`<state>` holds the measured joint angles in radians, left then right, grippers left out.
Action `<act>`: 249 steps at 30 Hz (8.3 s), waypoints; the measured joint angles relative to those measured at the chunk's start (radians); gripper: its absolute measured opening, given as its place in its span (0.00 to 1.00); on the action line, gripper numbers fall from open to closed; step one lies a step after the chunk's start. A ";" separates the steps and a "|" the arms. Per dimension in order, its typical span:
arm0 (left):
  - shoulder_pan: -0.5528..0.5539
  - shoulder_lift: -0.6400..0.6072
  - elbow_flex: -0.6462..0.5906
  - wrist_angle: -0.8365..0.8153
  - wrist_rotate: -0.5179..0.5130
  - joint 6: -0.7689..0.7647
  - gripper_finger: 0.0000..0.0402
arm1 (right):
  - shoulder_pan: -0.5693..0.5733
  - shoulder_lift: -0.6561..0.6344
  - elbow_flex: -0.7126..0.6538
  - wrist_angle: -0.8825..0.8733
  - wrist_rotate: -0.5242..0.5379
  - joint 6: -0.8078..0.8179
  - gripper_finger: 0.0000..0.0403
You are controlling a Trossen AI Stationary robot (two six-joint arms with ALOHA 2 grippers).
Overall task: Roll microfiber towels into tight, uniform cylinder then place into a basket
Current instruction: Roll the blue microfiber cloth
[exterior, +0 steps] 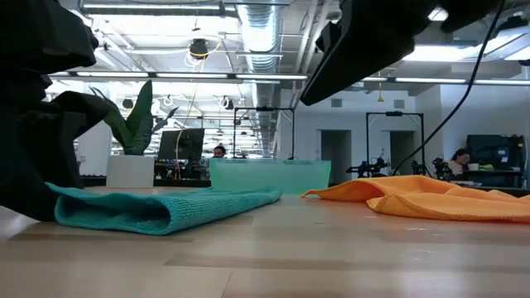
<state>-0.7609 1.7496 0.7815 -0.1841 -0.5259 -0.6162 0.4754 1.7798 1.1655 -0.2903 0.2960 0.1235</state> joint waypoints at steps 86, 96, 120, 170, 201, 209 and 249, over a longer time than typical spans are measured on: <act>0.099 0.002 0.080 -0.030 0.124 -0.235 0.04 | 0.001 0.316 0.244 0.000 -0.059 -0.289 0.04; 0.044 0.002 0.189 -0.114 0.104 -0.197 0.04 | 0.054 0.316 0.347 -0.157 -0.002 -0.290 0.02; -0.087 0.002 0.402 -0.465 -0.227 -0.333 0.04 | 0.151 0.315 0.517 -0.288 0.161 -0.255 0.02; -0.026 0.003 0.446 -0.690 -0.282 -0.445 0.04 | 0.151 0.315 0.584 -0.359 0.472 -0.121 0.02; -0.075 0.003 0.490 -0.617 -0.187 -0.295 0.06 | 0.220 0.335 0.575 -0.417 0.409 0.157 0.01; -0.046 0.003 0.490 -0.606 -0.134 -0.282 0.21 | 0.229 0.336 0.564 -0.421 0.408 0.184 0.01; 0.088 0.002 0.210 -0.639 -0.260 -0.335 0.28 | -0.008 0.336 0.563 -0.580 0.415 0.182 0.01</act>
<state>-0.6733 1.7519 0.9917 -0.8229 -0.7862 -0.9512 0.4677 2.1159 1.7285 -0.8698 0.7105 0.3058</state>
